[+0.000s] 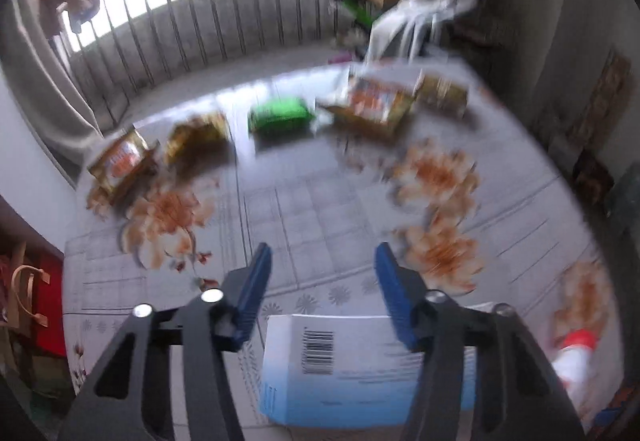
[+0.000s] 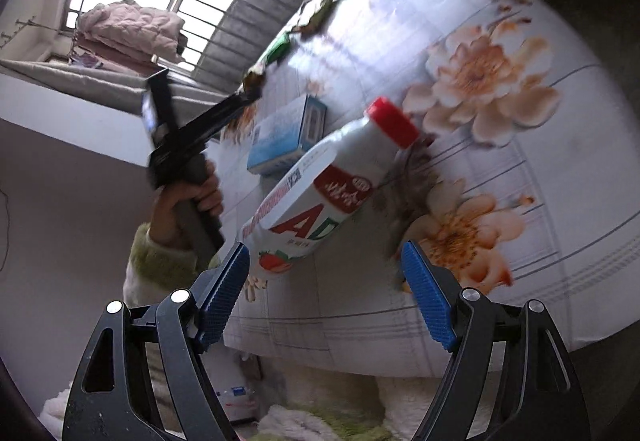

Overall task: Collect trash
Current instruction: 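Grasp white-blue medicine box with left tool while right tool grasps white AD drink bottle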

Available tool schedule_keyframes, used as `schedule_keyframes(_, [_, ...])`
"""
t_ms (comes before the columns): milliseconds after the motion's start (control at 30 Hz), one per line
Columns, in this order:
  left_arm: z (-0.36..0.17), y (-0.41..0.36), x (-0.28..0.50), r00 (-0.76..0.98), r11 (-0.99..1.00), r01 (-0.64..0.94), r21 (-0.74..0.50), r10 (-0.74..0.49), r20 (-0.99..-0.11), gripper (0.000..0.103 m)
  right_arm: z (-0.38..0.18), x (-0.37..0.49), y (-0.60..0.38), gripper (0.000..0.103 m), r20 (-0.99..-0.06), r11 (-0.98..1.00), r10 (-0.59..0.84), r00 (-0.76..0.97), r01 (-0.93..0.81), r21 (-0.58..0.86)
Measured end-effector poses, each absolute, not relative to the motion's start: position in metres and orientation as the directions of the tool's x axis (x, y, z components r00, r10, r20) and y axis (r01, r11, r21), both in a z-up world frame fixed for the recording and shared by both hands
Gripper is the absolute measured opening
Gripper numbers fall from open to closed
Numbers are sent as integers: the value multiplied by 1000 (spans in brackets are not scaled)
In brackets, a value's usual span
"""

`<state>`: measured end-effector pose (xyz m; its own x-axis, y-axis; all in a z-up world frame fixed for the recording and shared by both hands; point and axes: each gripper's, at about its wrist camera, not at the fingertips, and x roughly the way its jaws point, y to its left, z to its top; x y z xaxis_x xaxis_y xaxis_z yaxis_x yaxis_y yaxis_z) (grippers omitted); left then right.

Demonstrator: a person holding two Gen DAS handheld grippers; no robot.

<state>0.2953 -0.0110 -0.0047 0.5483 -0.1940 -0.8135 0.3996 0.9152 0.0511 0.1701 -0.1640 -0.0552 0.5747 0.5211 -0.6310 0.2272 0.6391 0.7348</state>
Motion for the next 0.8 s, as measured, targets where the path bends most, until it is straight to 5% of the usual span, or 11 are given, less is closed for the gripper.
schedule_keyframes(100, [-28,-1,295,499,913,401,68,-155,-852,37,-55,171,-158,75,-639,645,533,555,222,731])
schedule_keyframes(467, [-24,59,238,429,922,370,-112,-276,-860,39,-62,168,-158,75,-656,657,530,538,229,719])
schedule_keyframes(533, [-16,61,235,436,911,385,-147,-320,-841,68,-65,165,-160,75,-657,652,532,535,237,720])
schedule_keyframes(633, [-7,52,237,388,877,425,-222,-398,-831,87,-66,158,-161,75,-656,650,532,535,238,722])
schedule_keyframes(800, [-22,15,242,255,836,506,-214,-382,-888,91,-66,156,-160,75,-657,646,528,538,247,722])
